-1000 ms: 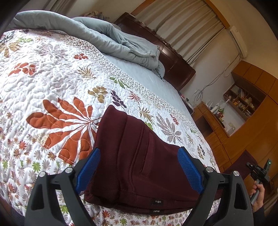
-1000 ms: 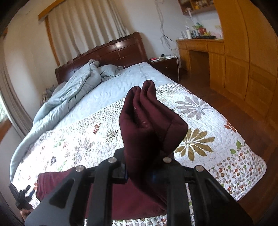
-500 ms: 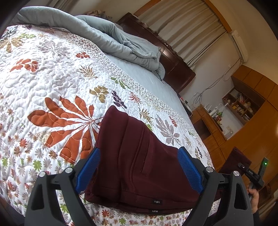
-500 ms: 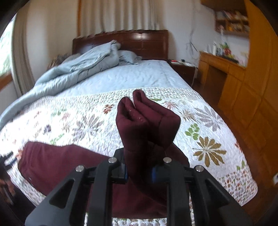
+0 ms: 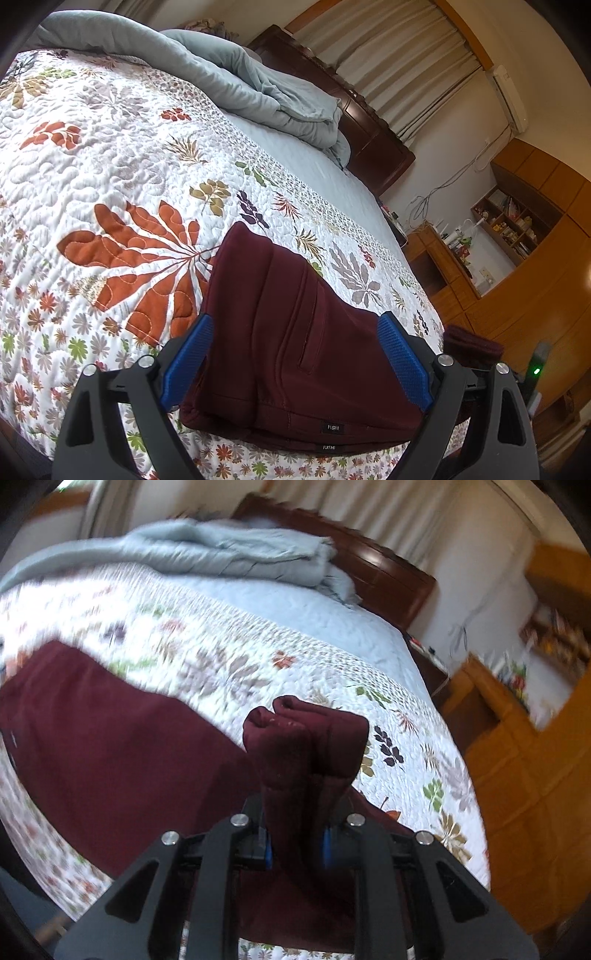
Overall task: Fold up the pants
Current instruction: 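Carry the leg ends with the right gripper over the pants toward the left gripper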
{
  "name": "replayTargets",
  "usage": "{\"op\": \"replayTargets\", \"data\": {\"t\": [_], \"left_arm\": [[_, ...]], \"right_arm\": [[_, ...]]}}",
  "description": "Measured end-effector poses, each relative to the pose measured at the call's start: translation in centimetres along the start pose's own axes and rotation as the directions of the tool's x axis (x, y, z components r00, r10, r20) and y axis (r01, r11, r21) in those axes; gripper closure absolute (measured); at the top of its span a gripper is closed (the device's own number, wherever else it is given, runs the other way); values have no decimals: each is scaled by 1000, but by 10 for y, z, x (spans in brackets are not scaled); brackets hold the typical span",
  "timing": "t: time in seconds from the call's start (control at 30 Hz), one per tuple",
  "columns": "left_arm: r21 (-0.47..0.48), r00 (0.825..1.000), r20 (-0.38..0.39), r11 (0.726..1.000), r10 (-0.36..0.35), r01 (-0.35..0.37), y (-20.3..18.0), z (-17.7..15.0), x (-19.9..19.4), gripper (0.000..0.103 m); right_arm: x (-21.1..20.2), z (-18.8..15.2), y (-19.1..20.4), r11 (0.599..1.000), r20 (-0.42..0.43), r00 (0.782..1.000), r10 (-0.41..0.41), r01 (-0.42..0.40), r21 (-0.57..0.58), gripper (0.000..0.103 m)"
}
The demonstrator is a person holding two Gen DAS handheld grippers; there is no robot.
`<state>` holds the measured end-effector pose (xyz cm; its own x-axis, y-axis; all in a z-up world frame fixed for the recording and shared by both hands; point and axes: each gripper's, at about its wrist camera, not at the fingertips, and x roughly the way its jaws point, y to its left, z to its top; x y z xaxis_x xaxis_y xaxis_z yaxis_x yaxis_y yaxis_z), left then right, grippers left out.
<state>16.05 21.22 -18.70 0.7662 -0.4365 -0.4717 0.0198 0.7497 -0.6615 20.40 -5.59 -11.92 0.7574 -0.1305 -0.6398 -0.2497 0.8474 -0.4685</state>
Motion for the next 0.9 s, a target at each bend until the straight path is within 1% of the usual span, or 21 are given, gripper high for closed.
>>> {"op": "replayTargets", "data": {"t": [0.1,0.2,0.3,0.47,0.73,0.8,0.9], "left_arm": [[-1,1000,-3,1000,0,0,1,1,2,12],[2,1000,-6,1000,1,-1,0,0,3,12],[2,1000,-8,1000,1,-1,0,0,3,12],[2,1000,-13,1000,3,-3,0,0,6,12],[11,1000,-23,1000,3,-3,-2,-1,8,12],[8,1000,-25,1000,3,-2,-1,-1,7,12],[9,1000,-25,1000,-1,1,-1,-2,6,12]], "right_arm": [[10,-10,29,990,-6,999,-48,47,-136,86],[19,-22,55,955,8,994,-108,106,-277,86],[27,-34,73,917,26,990,-140,139,-374,86],[29,-45,85,876,52,986,-157,163,-454,86],[31,-57,92,863,41,989,-144,146,-484,86],[32,-57,92,864,24,990,-136,130,-486,86],[35,-58,94,861,-32,992,-119,87,-501,86]]}}
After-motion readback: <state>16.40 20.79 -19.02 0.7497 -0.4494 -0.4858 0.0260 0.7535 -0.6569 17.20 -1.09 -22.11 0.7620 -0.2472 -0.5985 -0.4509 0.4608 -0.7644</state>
